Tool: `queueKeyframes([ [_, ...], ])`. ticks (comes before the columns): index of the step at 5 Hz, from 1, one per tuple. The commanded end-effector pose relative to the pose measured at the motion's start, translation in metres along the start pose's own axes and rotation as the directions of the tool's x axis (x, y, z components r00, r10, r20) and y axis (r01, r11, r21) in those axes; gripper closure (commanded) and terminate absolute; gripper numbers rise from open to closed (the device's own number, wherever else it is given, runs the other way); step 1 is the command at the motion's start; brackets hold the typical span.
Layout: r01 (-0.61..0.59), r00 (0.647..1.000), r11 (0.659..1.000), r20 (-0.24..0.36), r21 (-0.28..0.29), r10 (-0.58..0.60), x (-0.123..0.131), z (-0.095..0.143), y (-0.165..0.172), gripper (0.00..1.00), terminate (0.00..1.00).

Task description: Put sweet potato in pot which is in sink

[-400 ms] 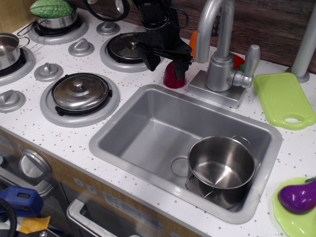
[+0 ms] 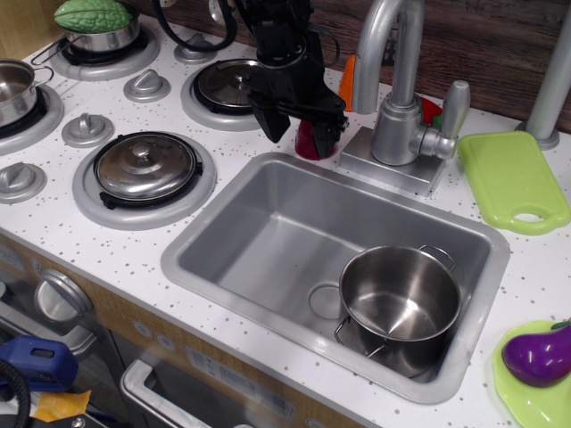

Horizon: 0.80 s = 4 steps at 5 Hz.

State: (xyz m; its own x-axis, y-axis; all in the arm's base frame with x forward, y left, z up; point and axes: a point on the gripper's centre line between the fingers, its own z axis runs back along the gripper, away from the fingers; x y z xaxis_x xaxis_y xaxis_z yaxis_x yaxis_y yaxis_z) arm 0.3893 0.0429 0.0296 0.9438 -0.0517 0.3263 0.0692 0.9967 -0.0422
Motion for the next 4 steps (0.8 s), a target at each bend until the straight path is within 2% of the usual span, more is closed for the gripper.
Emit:
queueKeyframes([
  [1, 0.039, 0.998, 0.999, 0.054, 0.003, -0.039, 0.026, 0.008, 0.013, 0.0, 0.0],
  [4, 0.068, 0.994, 0.996, 0.087, -0.064, -0.063, 0.036, -0.01, 0.021, 0.0, 0.0],
])
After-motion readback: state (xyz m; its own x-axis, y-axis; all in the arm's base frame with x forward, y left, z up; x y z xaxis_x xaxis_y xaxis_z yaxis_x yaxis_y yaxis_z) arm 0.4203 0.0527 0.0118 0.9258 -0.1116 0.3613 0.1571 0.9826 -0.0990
